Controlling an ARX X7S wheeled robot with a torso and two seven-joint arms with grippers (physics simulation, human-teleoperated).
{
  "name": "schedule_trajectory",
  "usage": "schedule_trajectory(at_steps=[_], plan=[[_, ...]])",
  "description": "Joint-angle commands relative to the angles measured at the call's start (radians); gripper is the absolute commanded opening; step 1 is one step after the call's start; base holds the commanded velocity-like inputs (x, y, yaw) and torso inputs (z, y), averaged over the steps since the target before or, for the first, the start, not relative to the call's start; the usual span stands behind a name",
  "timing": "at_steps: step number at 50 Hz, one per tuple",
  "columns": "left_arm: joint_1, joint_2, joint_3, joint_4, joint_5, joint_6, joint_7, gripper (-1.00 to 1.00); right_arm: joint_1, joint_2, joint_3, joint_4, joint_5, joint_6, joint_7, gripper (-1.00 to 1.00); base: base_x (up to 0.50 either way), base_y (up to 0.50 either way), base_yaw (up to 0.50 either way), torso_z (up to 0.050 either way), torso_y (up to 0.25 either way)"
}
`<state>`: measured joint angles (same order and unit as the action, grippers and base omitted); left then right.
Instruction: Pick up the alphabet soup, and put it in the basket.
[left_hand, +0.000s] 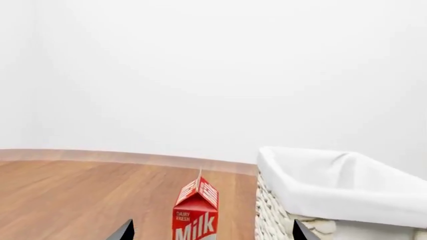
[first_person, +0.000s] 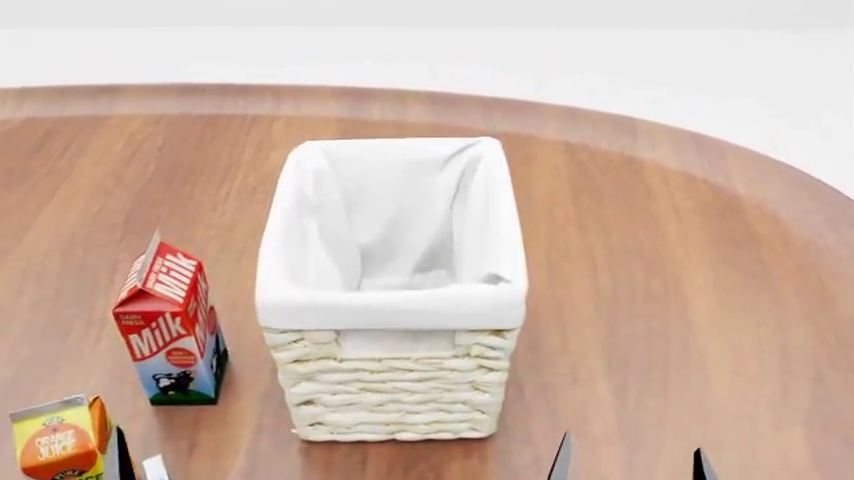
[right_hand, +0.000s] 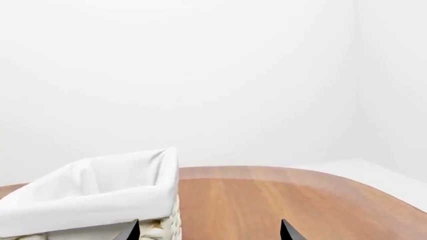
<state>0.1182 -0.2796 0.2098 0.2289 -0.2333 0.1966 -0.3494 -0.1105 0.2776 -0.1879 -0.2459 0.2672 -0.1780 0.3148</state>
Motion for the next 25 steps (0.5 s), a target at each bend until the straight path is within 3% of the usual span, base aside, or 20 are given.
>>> schedule_trajectory(at_steps=[1, 25], plan=[[-0.002, -0.003, 0.003, -0.002, -0.003, 0.002, -0.003, 1.0, 0.003, 0.003, -0.004, 0.003, 0.001, -0.002, 0.004, 1.0, 0.1, 0.0, 0.0, 0.0, 0.0], [-0.001, -0.01, 0.009, 0.001, -0.006, 0.005, -0.012, 1.0, 0.004, 0.01, -0.011, 0.004, 0.003, -0.005, 0.011, 1.0, 0.1, 0.0, 0.0, 0.0, 0.0]])
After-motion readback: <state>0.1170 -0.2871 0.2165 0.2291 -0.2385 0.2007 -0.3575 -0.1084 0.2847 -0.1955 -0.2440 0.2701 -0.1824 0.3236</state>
